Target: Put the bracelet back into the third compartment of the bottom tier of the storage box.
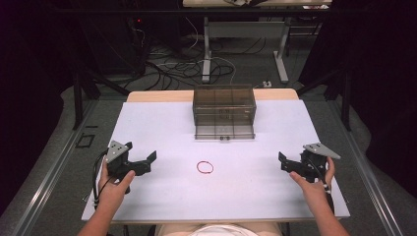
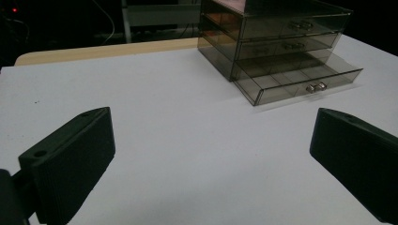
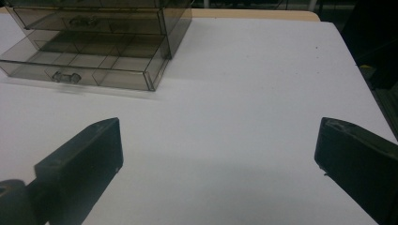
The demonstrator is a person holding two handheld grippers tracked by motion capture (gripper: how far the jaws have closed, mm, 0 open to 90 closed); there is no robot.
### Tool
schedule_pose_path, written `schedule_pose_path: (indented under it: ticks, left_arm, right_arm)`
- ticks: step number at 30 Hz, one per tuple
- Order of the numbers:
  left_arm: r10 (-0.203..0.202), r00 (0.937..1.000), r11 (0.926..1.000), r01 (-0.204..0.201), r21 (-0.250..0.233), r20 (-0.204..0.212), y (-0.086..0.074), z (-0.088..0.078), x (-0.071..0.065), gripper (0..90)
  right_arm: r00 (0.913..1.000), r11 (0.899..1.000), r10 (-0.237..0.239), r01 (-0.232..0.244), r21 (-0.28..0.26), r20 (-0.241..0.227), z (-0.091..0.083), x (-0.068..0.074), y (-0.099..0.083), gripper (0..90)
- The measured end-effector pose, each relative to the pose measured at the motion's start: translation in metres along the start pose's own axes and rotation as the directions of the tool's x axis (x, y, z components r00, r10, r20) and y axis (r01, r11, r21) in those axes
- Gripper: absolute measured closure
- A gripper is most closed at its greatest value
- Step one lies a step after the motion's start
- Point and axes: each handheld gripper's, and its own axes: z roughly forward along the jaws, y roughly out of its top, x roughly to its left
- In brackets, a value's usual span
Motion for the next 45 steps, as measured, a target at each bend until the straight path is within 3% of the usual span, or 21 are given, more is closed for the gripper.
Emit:
schedule_pose_path:
  ticks: [6,13,19,21,22,24,31,39,45]
  left_arm:
    - [-0.004,0.9999,1.0000,0.004,0.002,0.017,-0.001,0.000,-0.001,0.4]
    - [-0.019,0.9998,0.9998,0.019,0.004,-0.009,-0.001,-0.003,-0.003,0.4]
    - [-0.014,0.9999,0.9999,0.014,0.006,-0.002,-0.001,-0.003,-0.003,0.4]
    - [-0.015,0.9999,0.9999,0.015,0.005,-0.003,-0.001,-0.004,-0.003,0.4]
    - [-0.015,0.9999,0.9999,0.015,0.004,-0.002,-0.001,-0.004,-0.004,0.4]
    - [-0.012,0.9999,0.9999,0.012,0.005,-0.004,-0.001,-0.005,-0.004,0.4]
    - [-0.011,0.9998,0.9998,0.011,0.017,-0.014,-0.003,-0.006,-0.002,0.4]
    - [-0.016,0.9997,0.9998,0.016,0.015,-0.019,-0.004,-0.005,-0.001,0.4]
    - [-0.011,0.9998,0.9999,0.011,0.012,-0.015,-0.004,-0.006,-0.003,0.4]
  right_arm:
    - [0.9996,0.999,-0.018,0.019,0.036,-0.022,0.004,0.002,-0.001,3.5]
    - [0.9972,0.998,-0.063,0.064,0.020,-0.039,0.006,0.012,0.004,6.9]
    - [0.9933,0.994,-0.104,0.105,0.010,-0.051,0.006,0.017,0.007,11.5]
    - [0.9928,0.994,-0.103,0.106,0.035,-0.061,0.003,0.019,0.009,12.7]
    - [0.9915,0.994,-0.113,0.113,0.003,-0.064,0.005,0.022,0.009,14.5]
    - [0.9910,0.993,-0.114,0.114,-0.001,-0.071,0.005,0.023,0.009,14.5]
    - [0.9818,0.987,-0.161,0.162,-0.001,-0.100,0.010,0.031,0.016,14.9]
    - [0.9782,0.988,-0.150,0.155,0.022,-0.143,0.014,0.040,0.026,15.2]
    - [0.9676,0.981,-0.180,0.190,0.043,-0.177,0.023,0.055,0.033,15.9]
